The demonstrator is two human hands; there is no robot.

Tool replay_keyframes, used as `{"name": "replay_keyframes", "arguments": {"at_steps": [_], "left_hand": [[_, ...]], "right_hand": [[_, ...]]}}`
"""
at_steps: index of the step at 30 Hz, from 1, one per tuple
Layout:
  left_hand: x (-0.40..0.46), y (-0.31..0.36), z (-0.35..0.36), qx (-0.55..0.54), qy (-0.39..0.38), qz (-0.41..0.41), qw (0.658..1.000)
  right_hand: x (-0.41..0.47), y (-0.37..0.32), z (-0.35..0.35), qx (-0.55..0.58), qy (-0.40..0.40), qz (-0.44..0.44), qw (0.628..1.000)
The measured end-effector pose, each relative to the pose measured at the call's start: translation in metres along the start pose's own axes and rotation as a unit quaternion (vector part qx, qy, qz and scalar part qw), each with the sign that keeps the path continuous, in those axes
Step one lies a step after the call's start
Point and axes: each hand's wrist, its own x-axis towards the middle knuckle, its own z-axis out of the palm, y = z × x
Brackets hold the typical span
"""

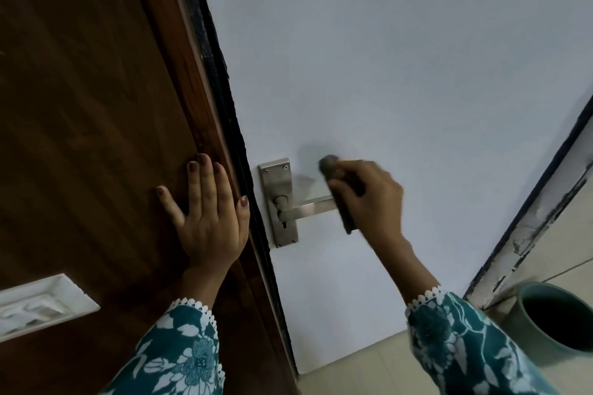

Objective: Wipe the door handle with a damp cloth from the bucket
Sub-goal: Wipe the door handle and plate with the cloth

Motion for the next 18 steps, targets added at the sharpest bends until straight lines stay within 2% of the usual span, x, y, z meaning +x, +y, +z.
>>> {"name": "replay_keyframes", "arguments": {"at_steps": [2,3,5,8,10,15,18], "left_hand": [[0.000,-0.001,0.000,-0.001,0.000,0.000,1.000],[0.000,0.000,-0.001,-0.002,-0.002,0.000,1.000],[0.000,0.000,-0.003,-0.011,-0.006,0.000,1.000],[0.000,0.000,-0.003,-0.008,-0.003,-0.003,1.000],[0.000,-0.001,-0.003,-0.009,-0.003,-0.003,1.000],[-0.001,-0.002,-0.002,-0.008,0.001,0.000,1.000],[-0.001,-0.002,-0.002,-0.008,0.001,0.002,1.000]], "right_hand": [[-0.008,-0.010,0.021,-0.035,-0.078,-0.193,0.977],[-0.015,-0.010,0.033,-0.074,-0.106,-0.256,0.958],[-0.028,-0.004,0.051,-0.165,-0.141,-0.301,0.929],[-0.033,-0.003,0.058,-0.226,-0.129,-0.295,0.919],[-0.026,-0.008,0.058,-0.241,-0.154,-0.292,0.913],[0.012,-0.020,0.046,-0.297,-0.381,-0.215,0.849],[0.030,-0.011,0.040,-0.290,-0.429,-0.185,0.835]]}}
